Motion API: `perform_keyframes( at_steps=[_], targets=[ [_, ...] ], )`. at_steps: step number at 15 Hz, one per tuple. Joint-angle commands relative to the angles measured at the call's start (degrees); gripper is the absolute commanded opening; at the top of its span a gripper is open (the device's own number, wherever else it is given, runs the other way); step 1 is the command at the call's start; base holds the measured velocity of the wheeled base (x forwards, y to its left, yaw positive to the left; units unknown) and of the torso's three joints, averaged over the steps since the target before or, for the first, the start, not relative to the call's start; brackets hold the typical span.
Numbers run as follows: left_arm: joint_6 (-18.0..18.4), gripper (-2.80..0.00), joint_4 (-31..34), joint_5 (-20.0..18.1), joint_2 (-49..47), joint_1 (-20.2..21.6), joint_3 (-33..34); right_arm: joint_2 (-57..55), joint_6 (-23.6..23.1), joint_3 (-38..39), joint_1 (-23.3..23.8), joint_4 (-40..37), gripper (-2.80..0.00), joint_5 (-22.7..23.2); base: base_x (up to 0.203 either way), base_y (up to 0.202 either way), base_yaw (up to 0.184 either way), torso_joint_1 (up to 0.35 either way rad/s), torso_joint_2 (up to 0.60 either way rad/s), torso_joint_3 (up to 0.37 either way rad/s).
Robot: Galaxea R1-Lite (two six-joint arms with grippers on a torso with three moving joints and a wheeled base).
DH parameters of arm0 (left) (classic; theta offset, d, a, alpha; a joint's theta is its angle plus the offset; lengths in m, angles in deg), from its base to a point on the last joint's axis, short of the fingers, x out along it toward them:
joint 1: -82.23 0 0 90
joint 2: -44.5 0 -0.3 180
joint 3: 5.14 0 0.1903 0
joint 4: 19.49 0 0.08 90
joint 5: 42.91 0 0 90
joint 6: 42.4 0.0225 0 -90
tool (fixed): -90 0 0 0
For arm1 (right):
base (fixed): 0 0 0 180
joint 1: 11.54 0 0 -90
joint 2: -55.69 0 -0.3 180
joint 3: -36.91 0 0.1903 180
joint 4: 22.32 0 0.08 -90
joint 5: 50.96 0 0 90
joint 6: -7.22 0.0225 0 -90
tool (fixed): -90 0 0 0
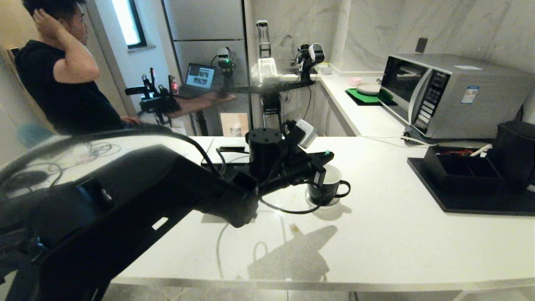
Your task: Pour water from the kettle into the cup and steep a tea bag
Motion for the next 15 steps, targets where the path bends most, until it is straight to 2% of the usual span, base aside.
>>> perform_keyframes(
  at_steps=[1,9,15],
  targets=[
    [0.0,-2.8,-0.7,0.0,-1.1,-0.1,1.6,0.0,0.0,0.0,0.0,0.0,-2.8,0.0,0.0,0.0,0.0,0.0,0.0,0.0],
    [0.1,-2.8,-3.9,0.0,-1.8,-0.6,7.4,0.0,0.0,0.0,0.0,0.0,-2.8,0.0,0.0,0.0,0.0,0.0,0.0,0.0],
    [-0.1,-2.8,-4.3,0.0,-0.7,-0.4,7.4,0.0,0.0,0.0,0.0,0.0,-2.8,0.0,0.0,0.0,0.0,0.0,0.0,0.0]
  ],
)
